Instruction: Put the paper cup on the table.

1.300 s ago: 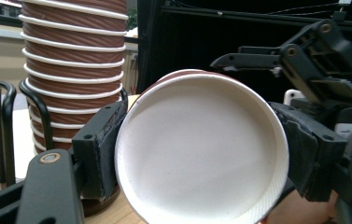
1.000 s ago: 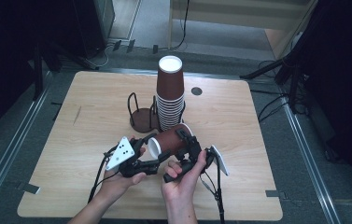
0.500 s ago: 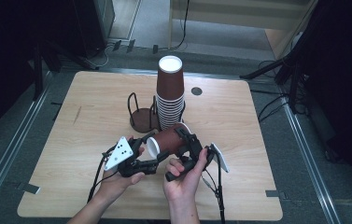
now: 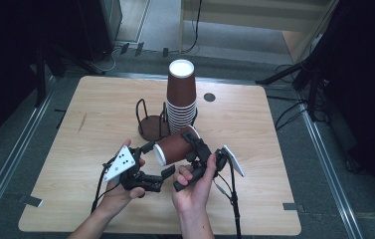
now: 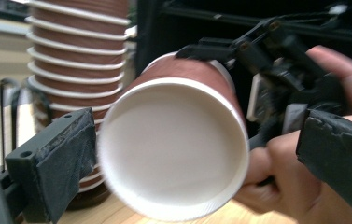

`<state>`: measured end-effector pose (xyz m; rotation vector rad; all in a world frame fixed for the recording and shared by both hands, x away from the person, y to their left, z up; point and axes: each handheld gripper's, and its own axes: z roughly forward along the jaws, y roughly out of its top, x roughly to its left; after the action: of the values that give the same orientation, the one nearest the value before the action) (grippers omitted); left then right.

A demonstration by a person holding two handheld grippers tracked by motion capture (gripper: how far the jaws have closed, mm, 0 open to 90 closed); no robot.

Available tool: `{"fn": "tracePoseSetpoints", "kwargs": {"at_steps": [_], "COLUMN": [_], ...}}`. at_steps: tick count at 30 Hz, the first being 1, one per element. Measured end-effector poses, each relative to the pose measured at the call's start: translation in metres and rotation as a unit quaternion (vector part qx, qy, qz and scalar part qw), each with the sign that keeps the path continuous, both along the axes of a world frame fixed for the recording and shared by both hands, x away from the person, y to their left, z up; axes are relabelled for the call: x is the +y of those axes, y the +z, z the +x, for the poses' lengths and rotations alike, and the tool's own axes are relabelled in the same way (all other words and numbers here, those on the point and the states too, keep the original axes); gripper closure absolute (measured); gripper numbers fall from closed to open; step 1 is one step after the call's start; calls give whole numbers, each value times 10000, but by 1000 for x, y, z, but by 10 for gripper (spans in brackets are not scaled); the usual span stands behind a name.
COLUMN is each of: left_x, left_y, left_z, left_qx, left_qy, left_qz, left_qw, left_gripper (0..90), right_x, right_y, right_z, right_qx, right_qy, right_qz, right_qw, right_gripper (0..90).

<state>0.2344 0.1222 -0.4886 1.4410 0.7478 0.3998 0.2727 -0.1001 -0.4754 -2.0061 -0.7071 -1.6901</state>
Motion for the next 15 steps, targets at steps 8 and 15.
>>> {"fn": "tracePoseSetpoints", "kwargs": {"at_steps": [8, 15], "left_x": [6, 16], "left_y": [-2, -8], "left_z": [-1, -2], "left_qx": [283, 415], "left_qy": [12, 85], "left_qz": [-2, 75], "left_qw": [9996, 9991], "left_gripper": [0, 0], "right_x": [-18, -30], "right_y": [6, 12], "right_z": [4, 8], "right_qx": [-262, -420], "right_qy": [-195, -284], "right_qz": [-495, -1103], "right_qw": [9982, 9926], "right_gripper": [104, 105]}}
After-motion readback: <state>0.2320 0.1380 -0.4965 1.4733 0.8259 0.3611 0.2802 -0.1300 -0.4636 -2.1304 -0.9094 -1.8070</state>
